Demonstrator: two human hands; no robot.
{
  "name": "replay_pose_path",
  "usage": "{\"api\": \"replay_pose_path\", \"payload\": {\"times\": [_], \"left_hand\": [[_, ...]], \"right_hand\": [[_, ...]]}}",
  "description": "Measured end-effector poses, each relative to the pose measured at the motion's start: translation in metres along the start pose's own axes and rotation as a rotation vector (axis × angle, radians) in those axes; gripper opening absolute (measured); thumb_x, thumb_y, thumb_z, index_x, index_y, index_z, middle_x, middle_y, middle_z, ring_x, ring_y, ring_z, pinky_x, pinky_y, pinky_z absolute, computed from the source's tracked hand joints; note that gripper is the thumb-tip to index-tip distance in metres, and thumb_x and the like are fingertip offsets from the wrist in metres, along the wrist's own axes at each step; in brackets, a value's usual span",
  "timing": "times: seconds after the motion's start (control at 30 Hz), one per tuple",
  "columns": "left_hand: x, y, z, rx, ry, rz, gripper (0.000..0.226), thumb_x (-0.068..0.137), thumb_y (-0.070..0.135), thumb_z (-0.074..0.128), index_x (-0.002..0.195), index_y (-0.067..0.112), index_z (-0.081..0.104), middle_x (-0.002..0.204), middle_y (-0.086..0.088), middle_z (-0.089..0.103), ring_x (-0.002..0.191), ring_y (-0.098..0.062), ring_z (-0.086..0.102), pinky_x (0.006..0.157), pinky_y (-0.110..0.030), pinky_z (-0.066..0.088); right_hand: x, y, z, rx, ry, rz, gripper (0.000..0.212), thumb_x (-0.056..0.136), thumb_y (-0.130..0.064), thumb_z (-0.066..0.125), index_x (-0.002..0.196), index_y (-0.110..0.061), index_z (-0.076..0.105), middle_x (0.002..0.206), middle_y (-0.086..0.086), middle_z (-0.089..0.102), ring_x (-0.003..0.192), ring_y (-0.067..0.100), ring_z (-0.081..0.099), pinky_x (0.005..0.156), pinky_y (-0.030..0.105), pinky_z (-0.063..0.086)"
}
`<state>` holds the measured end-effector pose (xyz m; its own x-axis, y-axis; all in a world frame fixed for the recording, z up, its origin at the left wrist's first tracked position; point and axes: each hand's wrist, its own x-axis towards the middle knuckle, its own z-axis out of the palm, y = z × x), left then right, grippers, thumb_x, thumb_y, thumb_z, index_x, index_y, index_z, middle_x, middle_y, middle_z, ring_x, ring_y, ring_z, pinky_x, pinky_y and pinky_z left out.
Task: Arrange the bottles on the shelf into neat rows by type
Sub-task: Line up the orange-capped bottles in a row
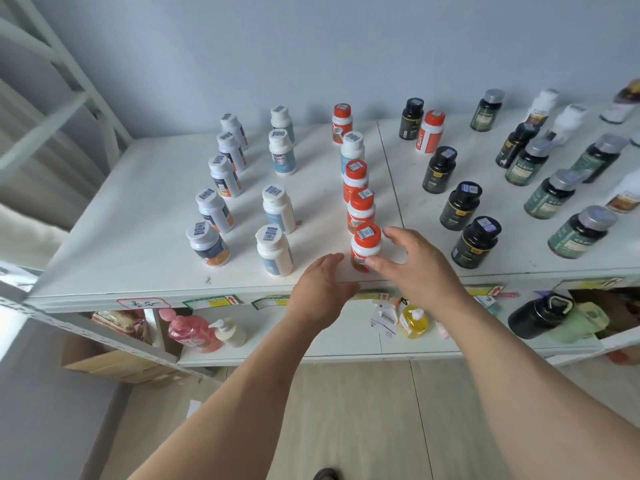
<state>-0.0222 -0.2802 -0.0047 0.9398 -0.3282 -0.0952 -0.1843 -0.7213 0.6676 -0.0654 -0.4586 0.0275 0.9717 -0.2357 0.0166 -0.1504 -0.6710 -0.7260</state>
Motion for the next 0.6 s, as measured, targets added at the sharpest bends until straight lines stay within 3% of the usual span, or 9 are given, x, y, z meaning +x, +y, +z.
{"api": "replay_pose_path", "payload": {"times": [0.1, 0.2, 0.37, 0.47, 0.6], "left_hand": [[0.005, 0.011, -0.005, -0.045, -0.057, -0.037, 0.059, 0.083, 0.037, 0.068, 0.136, 0.024, 0.047, 0.134, 0.006, 0.055, 0.115, -0.019, 0.054, 0.090, -0.027, 0.042], [0.011, 0.020, -0.009, -0.090, -0.093, 0.021, 0.036, 0.081, 0.031, 0.067, 0.115, 0.026, 0.057, 0.108, 0.006, 0.066, 0.090, -0.020, 0.059, 0.071, -0.029, 0.046], [0.023, 0.023, -0.023, -0.248, -0.206, 0.016, 0.029, 0.080, 0.030, 0.071, 0.108, 0.025, 0.064, 0.096, 0.003, 0.069, 0.090, -0.018, 0.061, 0.080, -0.028, 0.048], [0.030, 0.023, -0.035, -0.403, -0.367, 0.015, 0.031, 0.079, 0.020, 0.075, 0.109, 0.019, 0.067, 0.103, -0.005, 0.071, 0.098, -0.022, 0.064, 0.093, -0.035, 0.050], [0.036, 0.019, -0.047, -0.622, -0.572, 0.020, 0.039, 0.079, 0.012, 0.076, 0.117, 0.015, 0.067, 0.112, 0.000, 0.072, 0.109, -0.014, 0.065, 0.094, -0.020, 0.048]], "right_hand": [[0.015, -0.018, -0.002, 0.045, -0.089, -0.007, 0.065, 0.081, -0.051, 0.069, 0.138, -0.034, 0.043, 0.136, -0.013, 0.052, 0.115, 0.007, 0.049, 0.090, 0.025, 0.035], [0.025, -0.022, -0.002, 0.045, -0.132, 0.005, 0.057, 0.083, -0.045, 0.069, 0.135, -0.034, 0.047, 0.128, -0.011, 0.058, 0.107, 0.007, 0.054, 0.088, 0.024, 0.040], [0.035, -0.028, -0.013, 0.043, -0.146, 0.047, 0.049, 0.081, -0.044, 0.071, 0.126, -0.032, 0.057, 0.118, -0.010, 0.066, 0.098, 0.006, 0.059, 0.079, 0.019, 0.041], [0.035, -0.037, -0.022, 0.042, -0.093, 0.082, 0.049, 0.077, -0.049, 0.072, 0.120, -0.029, 0.062, 0.110, -0.012, 0.068, 0.095, 0.005, 0.062, 0.074, 0.017, 0.043], [0.033, -0.048, -0.028, 0.020, -0.030, 0.131, 0.045, 0.073, -0.060, 0.070, 0.106, -0.029, 0.068, 0.096, -0.016, 0.069, 0.084, -0.001, 0.061, 0.063, 0.017, 0.042]]}}
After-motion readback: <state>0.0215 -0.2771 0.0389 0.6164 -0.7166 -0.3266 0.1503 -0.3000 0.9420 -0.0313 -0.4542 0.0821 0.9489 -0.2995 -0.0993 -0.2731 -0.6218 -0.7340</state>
